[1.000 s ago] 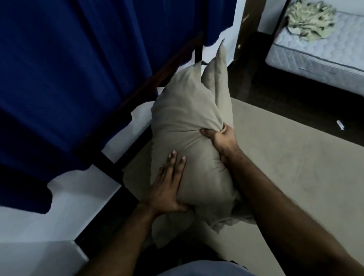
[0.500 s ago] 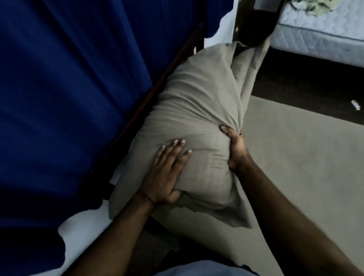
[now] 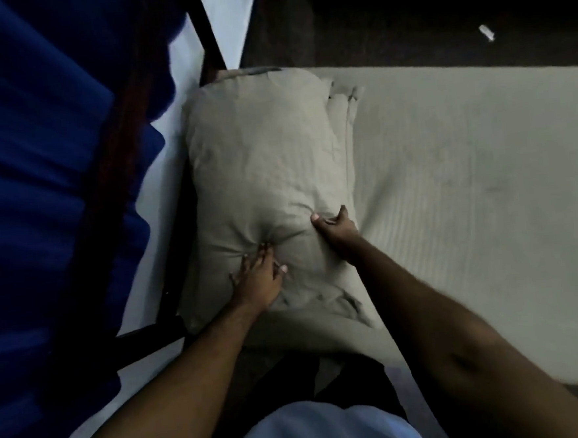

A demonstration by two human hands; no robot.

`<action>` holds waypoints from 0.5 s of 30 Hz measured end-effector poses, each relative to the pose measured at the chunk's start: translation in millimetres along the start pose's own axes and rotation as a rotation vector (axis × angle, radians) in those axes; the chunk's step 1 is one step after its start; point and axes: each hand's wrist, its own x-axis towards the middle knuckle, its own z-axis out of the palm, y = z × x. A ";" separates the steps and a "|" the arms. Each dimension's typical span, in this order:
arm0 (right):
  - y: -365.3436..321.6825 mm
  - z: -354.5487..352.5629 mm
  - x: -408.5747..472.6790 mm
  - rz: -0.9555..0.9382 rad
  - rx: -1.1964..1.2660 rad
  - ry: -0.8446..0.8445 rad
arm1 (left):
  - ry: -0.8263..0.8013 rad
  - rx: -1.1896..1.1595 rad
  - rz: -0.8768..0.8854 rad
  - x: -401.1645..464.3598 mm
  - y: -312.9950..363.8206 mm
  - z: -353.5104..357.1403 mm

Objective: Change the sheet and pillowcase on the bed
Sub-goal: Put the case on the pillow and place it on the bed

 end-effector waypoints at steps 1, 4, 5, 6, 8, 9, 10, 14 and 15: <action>3.6 1.4 1.8 0.023 -0.031 0.013 | 0.080 -0.003 0.012 -1.5 1.5 5.8; 8.4 9.8 11.2 0.021 -0.086 0.064 | 0.452 -0.066 0.088 -1.5 -2.5 18.0; 11.1 11.8 14.3 0.020 -0.103 0.088 | 0.578 -0.118 0.080 1.4 -7.2 17.8; 13.6 12.4 17.8 0.026 -0.109 0.114 | 0.673 -0.169 0.034 4.7 -11.6 14.3; 21.7 13.4 26.2 0.076 -0.099 0.157 | 0.750 -0.274 -0.174 15.7 -25.6 12.4; 27.1 12.2 30.9 0.111 -0.088 0.171 | 0.725 -0.350 -0.312 21.8 -31.2 13.3; 32.0 11.2 36.3 0.142 -0.078 0.182 | 0.676 -0.449 -0.443 27.4 -36.8 13.1; 56.4 14.2 55.6 0.206 0.058 0.205 | 0.450 -0.842 -0.749 49.2 -53.0 25.0; 61.0 16.2 57.7 0.199 0.086 0.201 | 0.461 -0.878 -0.761 51.1 -54.6 31.1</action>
